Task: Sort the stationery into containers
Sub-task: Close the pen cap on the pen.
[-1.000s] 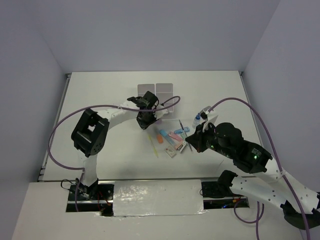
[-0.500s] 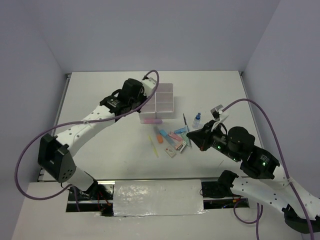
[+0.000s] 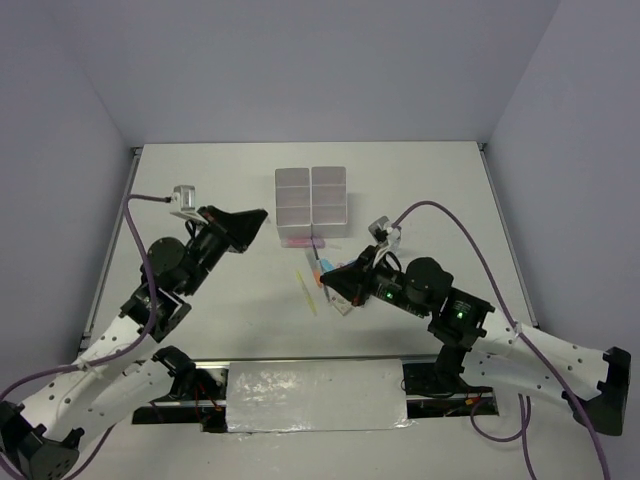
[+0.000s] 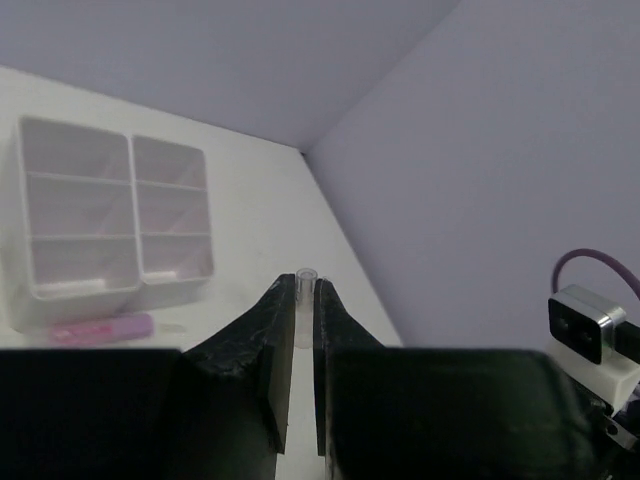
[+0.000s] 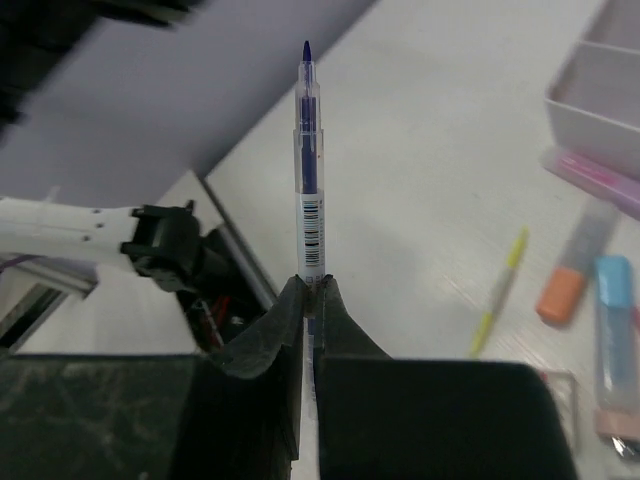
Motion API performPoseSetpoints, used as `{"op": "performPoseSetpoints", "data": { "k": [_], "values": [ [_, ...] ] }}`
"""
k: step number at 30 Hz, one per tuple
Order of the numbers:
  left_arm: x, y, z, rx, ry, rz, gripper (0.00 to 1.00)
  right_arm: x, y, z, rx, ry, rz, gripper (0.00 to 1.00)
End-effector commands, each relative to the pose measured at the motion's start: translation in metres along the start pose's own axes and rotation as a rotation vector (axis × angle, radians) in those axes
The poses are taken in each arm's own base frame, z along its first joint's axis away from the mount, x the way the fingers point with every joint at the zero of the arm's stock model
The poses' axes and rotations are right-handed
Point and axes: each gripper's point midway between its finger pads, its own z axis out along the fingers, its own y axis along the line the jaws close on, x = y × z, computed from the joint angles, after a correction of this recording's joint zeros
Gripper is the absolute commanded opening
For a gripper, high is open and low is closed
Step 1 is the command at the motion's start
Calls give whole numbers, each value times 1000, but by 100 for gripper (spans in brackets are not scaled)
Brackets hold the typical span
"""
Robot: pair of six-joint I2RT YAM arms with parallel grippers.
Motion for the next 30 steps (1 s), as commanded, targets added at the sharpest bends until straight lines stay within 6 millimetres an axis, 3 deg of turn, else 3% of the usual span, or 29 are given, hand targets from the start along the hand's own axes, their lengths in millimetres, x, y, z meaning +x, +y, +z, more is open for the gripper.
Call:
{"op": "performPoseSetpoints", "data": {
  "k": [1, 5, 16, 30],
  "values": [
    [-13, -39, -17, 239, -94, -263, 0, -38, 58, 3, -203, -154, -26, 0],
    [-17, -52, -34, 363, -139, -302, 0, -25, 71, 10, -222, -132, -27, 0],
    [-24, -78, -62, 534, -161, -262, 0, -9, 75, 26, -159, -85, -146, 0],
    [-16, -82, -61, 541, -115, -176, 0, -15, 76, 36, -125, -71, -194, 0]
  ]
}}
